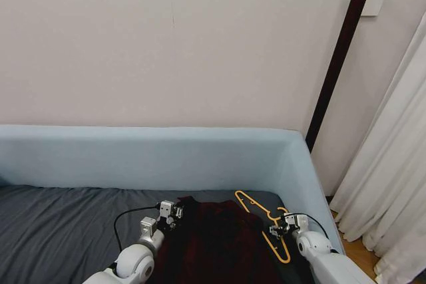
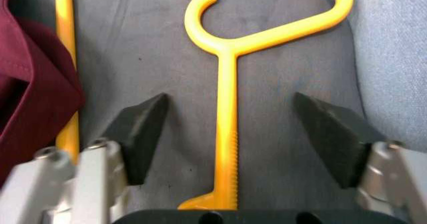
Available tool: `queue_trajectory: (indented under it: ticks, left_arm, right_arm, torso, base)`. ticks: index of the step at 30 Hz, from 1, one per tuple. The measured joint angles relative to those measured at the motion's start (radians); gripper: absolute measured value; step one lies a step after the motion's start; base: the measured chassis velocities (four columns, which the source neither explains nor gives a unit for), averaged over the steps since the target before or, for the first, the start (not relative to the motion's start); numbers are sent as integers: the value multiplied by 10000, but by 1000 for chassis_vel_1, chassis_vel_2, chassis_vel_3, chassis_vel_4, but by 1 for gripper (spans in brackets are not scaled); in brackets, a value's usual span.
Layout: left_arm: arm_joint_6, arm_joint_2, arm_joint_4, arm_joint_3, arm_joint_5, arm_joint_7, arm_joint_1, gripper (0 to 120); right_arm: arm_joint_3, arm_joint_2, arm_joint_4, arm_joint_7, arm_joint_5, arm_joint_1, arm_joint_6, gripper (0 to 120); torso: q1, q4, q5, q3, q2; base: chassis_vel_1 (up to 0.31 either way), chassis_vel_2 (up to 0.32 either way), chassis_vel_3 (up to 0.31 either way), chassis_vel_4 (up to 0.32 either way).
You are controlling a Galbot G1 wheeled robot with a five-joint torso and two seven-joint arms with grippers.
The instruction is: Pick up the clothes from the sofa and hang them on the clothes hanger.
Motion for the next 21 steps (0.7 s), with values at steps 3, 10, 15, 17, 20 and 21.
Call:
queue_trajectory:
  ticks: [3, 10, 15, 17, 20, 21]
  left_arm:
    - [0, 15, 31, -1, -4, 15, -12, 0]
    - [-8, 10, 82, -28, 0, 76, 4, 0]
    - [-12, 4, 70, -50, 7, 79, 23, 0]
    - [-14, 6, 67, -57, 8, 81, 25, 0]
    - [-20, 24, 63, -70, 8, 87, 26, 0]
    - [-21, 29, 62, -71, 8, 91, 26, 0]
  right_arm:
    - [-32, -15, 0, -35, -36, -1, -4, 61]
    - [-152, -48, 9, -151, -100, -12, -12, 34]
    - [-174, -64, 23, -157, -115, -16, -13, 16]
    - [-175, -69, 24, -157, -116, -14, -12, 13]
    - [-173, -85, 24, -158, -116, -13, -4, 5]
    - [-169, -91, 24, -157, -115, -14, 0, 5]
  torso:
    - [0, 0, 0, 0, 0]
    - [0, 1, -1, 0, 0]
    - [0, 0, -1, 0, 0]
    - [0, 0, -1, 0, 1]
    - [0, 1, 0, 0, 1]
    - [0, 2, 1, 1, 0]
  base:
    - [0, 0, 0, 0]
    - [0, 0, 0, 0]
    - [0, 0, 0, 0]
    - [0, 0, 0, 0]
    - [0, 0, 0, 0]
    - [0, 0, 0, 0]
